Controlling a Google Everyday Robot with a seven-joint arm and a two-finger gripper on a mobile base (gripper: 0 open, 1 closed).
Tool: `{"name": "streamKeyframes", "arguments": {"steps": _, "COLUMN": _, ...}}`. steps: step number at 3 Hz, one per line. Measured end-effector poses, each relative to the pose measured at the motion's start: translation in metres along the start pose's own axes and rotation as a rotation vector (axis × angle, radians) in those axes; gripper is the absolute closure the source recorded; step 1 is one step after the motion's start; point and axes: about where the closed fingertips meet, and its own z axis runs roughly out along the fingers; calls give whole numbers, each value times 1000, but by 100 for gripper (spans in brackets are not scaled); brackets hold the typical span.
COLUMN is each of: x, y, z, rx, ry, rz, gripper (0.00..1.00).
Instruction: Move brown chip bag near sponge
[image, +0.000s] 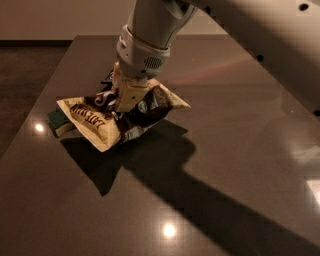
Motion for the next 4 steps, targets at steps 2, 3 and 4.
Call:
{"name": "streamKeyframes", "arguments": {"steps": 2, "x": 1, "y": -21, "z": 15, "rx": 14, "ry": 10, "rz": 28, "gripper": 59}}
{"name": "streamKeyframes", "arguments": {"steps": 3, "x": 7, "y": -29, "z": 17, "rx": 44, "ry": 5, "rz": 54, "gripper": 36}}
{"name": "streamKeyframes", "arguments": {"steps": 4, "x": 6, "y": -30, "z": 17, "rx": 50, "ry": 4, "rz": 54, "gripper": 13}}
